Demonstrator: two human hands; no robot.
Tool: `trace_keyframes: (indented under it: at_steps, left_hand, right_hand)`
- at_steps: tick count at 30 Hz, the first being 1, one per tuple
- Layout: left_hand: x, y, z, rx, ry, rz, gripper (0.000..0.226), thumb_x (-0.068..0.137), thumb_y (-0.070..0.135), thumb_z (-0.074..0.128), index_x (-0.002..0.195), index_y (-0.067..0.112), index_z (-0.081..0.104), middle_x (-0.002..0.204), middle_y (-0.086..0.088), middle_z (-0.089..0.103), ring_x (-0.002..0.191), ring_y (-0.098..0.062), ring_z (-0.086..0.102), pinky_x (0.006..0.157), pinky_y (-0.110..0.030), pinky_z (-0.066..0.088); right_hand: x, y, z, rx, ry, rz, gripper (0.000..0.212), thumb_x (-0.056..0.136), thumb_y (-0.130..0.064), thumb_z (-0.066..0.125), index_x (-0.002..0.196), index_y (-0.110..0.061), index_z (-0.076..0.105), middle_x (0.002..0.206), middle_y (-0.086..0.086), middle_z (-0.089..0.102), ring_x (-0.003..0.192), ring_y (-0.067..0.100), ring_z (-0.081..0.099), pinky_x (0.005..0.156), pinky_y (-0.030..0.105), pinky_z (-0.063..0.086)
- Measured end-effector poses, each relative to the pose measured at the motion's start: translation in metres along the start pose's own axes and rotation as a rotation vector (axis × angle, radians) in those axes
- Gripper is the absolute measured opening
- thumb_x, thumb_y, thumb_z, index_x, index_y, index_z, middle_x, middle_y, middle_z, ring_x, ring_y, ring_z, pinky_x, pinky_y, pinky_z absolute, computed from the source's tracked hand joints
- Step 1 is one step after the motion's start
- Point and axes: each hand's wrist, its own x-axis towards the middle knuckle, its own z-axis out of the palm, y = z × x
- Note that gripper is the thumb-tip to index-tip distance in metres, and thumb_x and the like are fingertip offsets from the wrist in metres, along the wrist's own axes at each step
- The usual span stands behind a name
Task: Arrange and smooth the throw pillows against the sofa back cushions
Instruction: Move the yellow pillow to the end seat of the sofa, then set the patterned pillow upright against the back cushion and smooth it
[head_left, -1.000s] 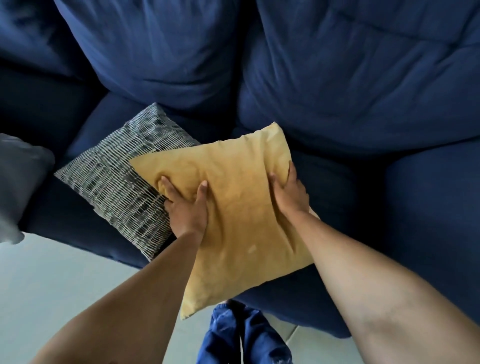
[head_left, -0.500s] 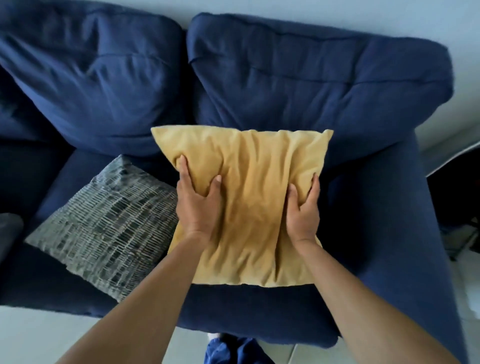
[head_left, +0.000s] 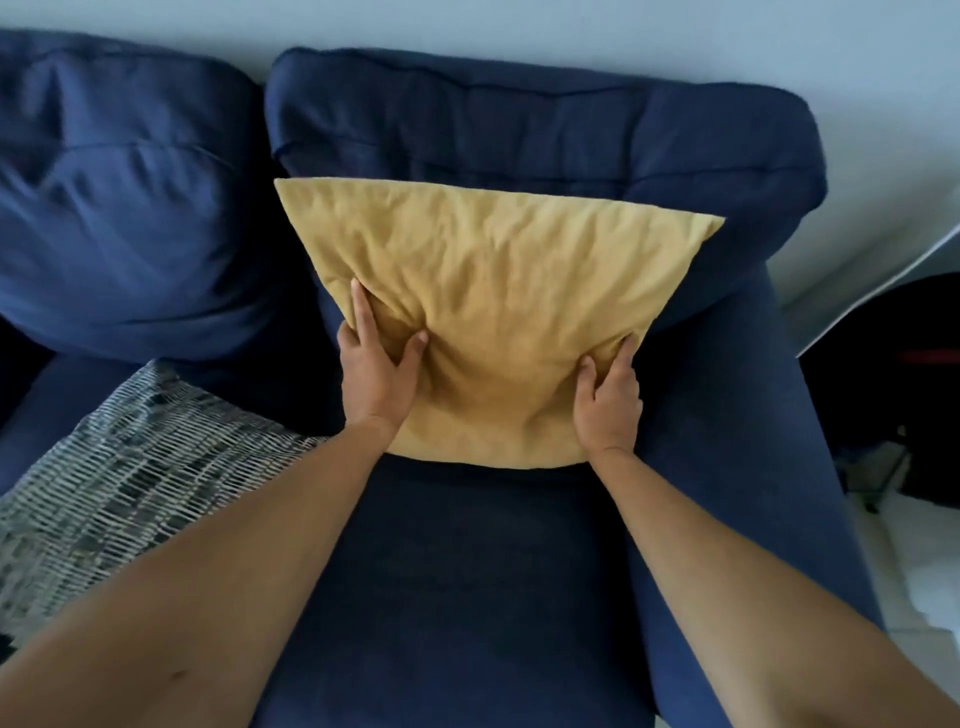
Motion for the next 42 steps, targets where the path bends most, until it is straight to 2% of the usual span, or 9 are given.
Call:
trace_keyframes:
  at_steps: [6, 10, 12, 18, 21, 26, 30, 35, 42]
  left_hand:
    - [-0.004, -0.004, 0.000, 0.010, 0.012, 0.018, 0.095, 0.092, 0.054, 0.061, 0.155, 0.045, -0.010, 0.150, -0.008, 0.028, 0.127, -0.026, 0.047, 0.096, -0.037, 0.046]
    - [-0.007, -0.003, -0.019, 0.059, 0.072, 0.067, 0.085, 0.094, 0.053, 0.057, 0.156, 0.042, 0.000, 0.156, -0.006, 0.023, 0.136, -0.024, 0.039, 0.105, -0.043, 0.046]
    - [-0.009, -0.004, -0.033, 0.100, 0.118, 0.083, 0.075, 0.097, 0.050, 0.054, 0.157, 0.039, 0.011, 0.157, -0.005, 0.025, 0.140, -0.023, 0.035, 0.105, -0.045, 0.046]
    - [-0.002, -0.023, -0.102, 0.168, 0.167, 0.073, 0.057, 0.100, 0.037, 0.053, 0.152, 0.027, 0.036, 0.146, -0.003, 0.043, 0.132, -0.021, 0.044, 0.106, -0.043, 0.045]
    - [0.008, -0.051, -0.149, 0.235, 0.171, 0.038, 0.053, 0.100, 0.033, 0.053, 0.150, 0.026, 0.040, 0.141, -0.004, 0.050, 0.128, -0.023, 0.048, 0.104, -0.043, 0.046]
    - [0.032, -0.122, -0.238, 0.337, 0.114, -0.045, 0.054, 0.098, 0.032, 0.053, 0.150, 0.026, 0.040, 0.135, -0.005, 0.058, 0.114, -0.028, 0.058, 0.098, -0.048, 0.047]
    - [0.051, -0.184, -0.303, 0.475, -0.032, -0.137, 0.056, 0.098, 0.035, 0.051, 0.151, 0.028, 0.038, 0.140, -0.011, 0.054, 0.123, -0.033, 0.052, 0.102, -0.048, 0.043]
    - [0.074, -0.263, -0.351, 0.589, -0.243, -0.236, 0.068, 0.097, 0.060, 0.042, 0.156, 0.033, 0.023, 0.144, -0.013, 0.049, 0.130, -0.033, 0.047, 0.110, -0.051, 0.036]
    - [0.092, -0.324, -0.340, 0.601, -0.497, -0.374, 0.092, 0.079, 0.089, 0.030, 0.155, 0.049, -0.005, 0.165, -0.015, 0.015, 0.152, -0.033, 0.015, 0.120, -0.057, 0.006]
  right_hand:
    - [-0.003, 0.000, 0.002, 0.090, -0.005, 0.078, 0.070, 0.101, -0.044, 0.038, 0.157, -0.020, 0.003, 0.137, 0.018, 0.047, 0.121, 0.035, 0.047, 0.101, 0.050, 0.040]
    - [-0.015, -0.027, -0.004, 0.041, 0.271, -0.057, 0.067, 0.095, -0.030, 0.048, 0.154, -0.010, 0.022, 0.135, 0.021, 0.047, 0.111, 0.036, 0.049, 0.089, 0.048, 0.040]
    - [-0.026, -0.051, -0.005, 0.097, 0.317, -0.184, 0.063, 0.094, -0.022, 0.051, 0.151, -0.010, 0.027, 0.133, 0.018, 0.048, 0.110, 0.031, 0.050, 0.088, 0.044, 0.044]
    - [-0.076, -0.137, 0.038, 0.210, 0.038, -0.444, 0.045, 0.096, -0.023, 0.044, 0.141, -0.016, 0.045, 0.106, 0.000, 0.051, 0.088, 0.021, 0.054, 0.073, 0.038, 0.054]
    - [-0.105, -0.172, 0.080, 0.194, -0.134, -0.430, 0.040, 0.096, -0.024, 0.044, 0.133, -0.015, 0.055, 0.106, 0.005, 0.057, 0.091, 0.023, 0.057, 0.078, 0.042, 0.054]
    - [-0.160, -0.223, 0.152, 0.131, -0.348, -0.206, 0.039, 0.100, -0.024, 0.047, 0.137, -0.016, 0.052, 0.116, 0.010, 0.059, 0.106, 0.026, 0.056, 0.093, 0.035, 0.044]
    - [-0.202, -0.249, 0.214, 0.106, -0.451, 0.115, 0.047, 0.102, -0.034, 0.041, 0.147, -0.020, 0.039, 0.137, 0.015, 0.047, 0.121, 0.032, 0.051, 0.099, 0.040, 0.040]
    - [-0.249, -0.257, 0.274, -0.058, -0.486, 0.506, 0.061, 0.102, -0.046, 0.035, 0.156, -0.023, 0.018, 0.152, 0.023, 0.031, 0.129, 0.042, 0.042, 0.099, 0.046, 0.040]
    - [-0.291, -0.225, 0.322, -0.089, -0.443, 0.790, 0.088, 0.090, -0.073, 0.031, 0.155, -0.033, -0.011, 0.161, 0.020, 0.008, 0.137, 0.047, 0.031, 0.108, 0.062, 0.031]
